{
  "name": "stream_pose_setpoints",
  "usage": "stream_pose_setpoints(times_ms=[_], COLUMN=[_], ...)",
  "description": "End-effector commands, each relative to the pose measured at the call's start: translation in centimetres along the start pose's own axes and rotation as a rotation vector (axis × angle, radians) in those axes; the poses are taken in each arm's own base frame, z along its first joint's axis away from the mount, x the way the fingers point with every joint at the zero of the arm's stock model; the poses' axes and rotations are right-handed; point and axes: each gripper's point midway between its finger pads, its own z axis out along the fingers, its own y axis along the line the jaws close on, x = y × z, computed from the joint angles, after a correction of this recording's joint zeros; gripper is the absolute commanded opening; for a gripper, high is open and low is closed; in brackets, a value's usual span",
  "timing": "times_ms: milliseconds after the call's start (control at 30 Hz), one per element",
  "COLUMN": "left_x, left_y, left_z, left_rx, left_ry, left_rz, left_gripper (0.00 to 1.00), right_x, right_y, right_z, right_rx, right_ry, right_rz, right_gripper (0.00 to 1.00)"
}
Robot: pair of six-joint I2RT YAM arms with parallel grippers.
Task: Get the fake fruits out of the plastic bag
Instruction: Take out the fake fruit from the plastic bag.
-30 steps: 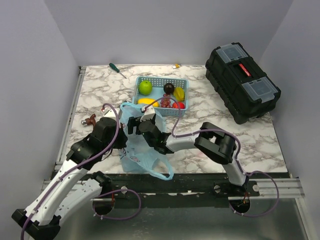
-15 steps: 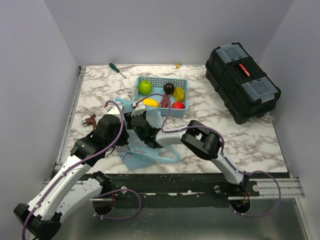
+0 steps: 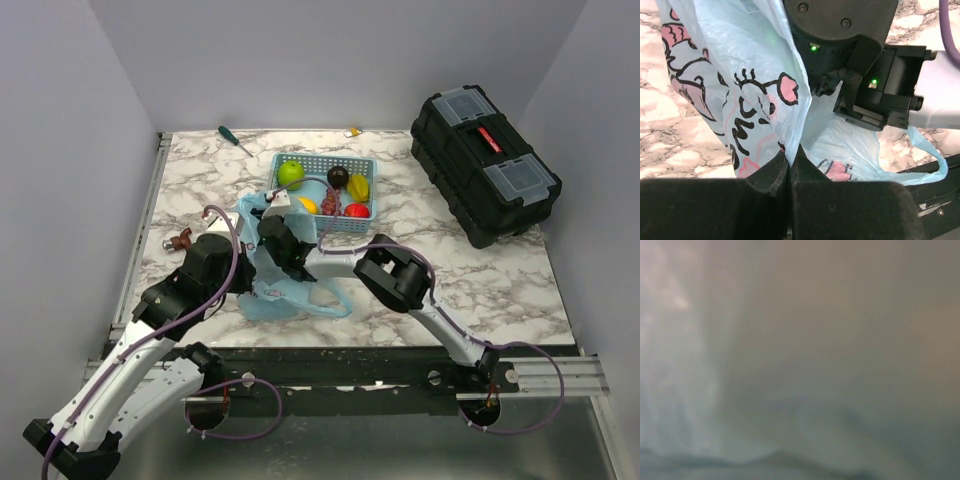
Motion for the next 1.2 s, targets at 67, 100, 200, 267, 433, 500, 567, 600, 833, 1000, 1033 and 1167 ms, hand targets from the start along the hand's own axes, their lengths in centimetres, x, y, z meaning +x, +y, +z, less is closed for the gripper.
stream_pose_setpoints(times_ms=[67, 100, 200, 267, 433, 500, 567, 600, 833, 1000, 1033, 1167], left_x=[2.0, 2.1, 2.0, 1.9, 2.1, 2.3, 2.4, 2.5, 2.8, 3.1, 3.1, 3.2], left_y=[0.3, 0.5, 0.5, 0.6, 1.0, 1.0, 1.0, 1.0, 0.8, 0.8, 0.8, 0.7], left_z=[-0.3, -0.4, -0.5, -0.5, 0.0, 0.2, 0.4, 0.4, 1.0, 1.3, 1.3, 1.3], left_rx=[0.010, 0.005, 0.012, 0.006, -0.018, -0.014, -0.012, -0.012, -0.009, -0.012, -0.012, -0.007], left_ry=[0.051, 0.047, 0.030, 0.026, 0.027, 0.032, 0.036, 0.040, 0.057, 0.079, 0.083, 0.082], left_rz=[-0.007, -0.010, -0.018, -0.016, -0.008, -0.008, -0.009, -0.008, -0.005, 0.003, 0.002, 0.005], left_gripper=[0.00, 0.00, 0.00, 0.00, 0.00, 0.00, 0.00, 0.00, 0.00, 0.00, 0.00, 0.00], right_x=[-1.3, -2.1, -3.4, -3.8, -3.5, -3.5, -3.3, -3.1, -3.4, -7.4, -8.2, -10.4], right_y=[-1.8, -1.5, -1.4, -1.4, -1.7, -1.4, -0.5, 0.1, 3.7, 5.0, 5.3, 5.9], right_z=[-2.0, -2.6, -4.9, -6.3, -9.8, -11.0, -12.3, -13.0, -18.0, -19.9, -20.2, -20.8], right_rx=[0.030, 0.010, -0.026, -0.051, -0.114, -0.153, -0.218, -0.257, -0.493, -0.530, -0.539, -0.550], right_ry=[0.028, 0.025, 0.027, 0.045, 0.112, 0.142, 0.183, 0.212, 0.349, 0.301, 0.291, 0.249], right_rz=[-0.080, -0.083, -0.085, -0.089, -0.082, -0.074, -0.066, -0.056, 0.006, 0.019, 0.016, 0.024], right_gripper=[0.34, 0.31, 0.25, 0.20, 0.15, 0.15, 0.14, 0.14, 0.14, 0.13, 0.13, 0.13])
